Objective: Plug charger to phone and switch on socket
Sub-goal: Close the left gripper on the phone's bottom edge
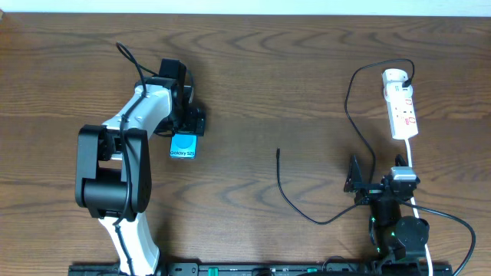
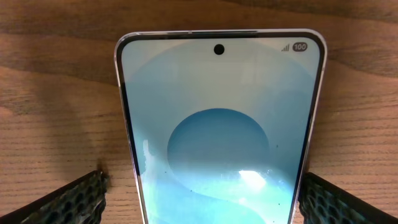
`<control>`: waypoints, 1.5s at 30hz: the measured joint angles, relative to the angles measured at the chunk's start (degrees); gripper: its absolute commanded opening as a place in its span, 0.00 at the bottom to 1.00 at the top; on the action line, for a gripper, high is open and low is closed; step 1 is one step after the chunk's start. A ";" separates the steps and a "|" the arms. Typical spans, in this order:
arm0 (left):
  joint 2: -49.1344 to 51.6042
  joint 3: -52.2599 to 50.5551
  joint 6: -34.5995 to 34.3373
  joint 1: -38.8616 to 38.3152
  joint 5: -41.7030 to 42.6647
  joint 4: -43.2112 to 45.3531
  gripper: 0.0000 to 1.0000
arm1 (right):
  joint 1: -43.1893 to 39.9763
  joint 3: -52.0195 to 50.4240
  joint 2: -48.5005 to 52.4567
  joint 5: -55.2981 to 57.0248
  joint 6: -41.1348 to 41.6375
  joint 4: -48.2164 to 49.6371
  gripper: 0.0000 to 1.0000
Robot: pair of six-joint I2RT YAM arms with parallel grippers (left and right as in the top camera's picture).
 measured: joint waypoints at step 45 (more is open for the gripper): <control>-0.02 -0.07 -0.22 0.00 -0.35 -0.15 0.66 | 0.00 0.00 0.00 0.00 0.00 0.00 0.99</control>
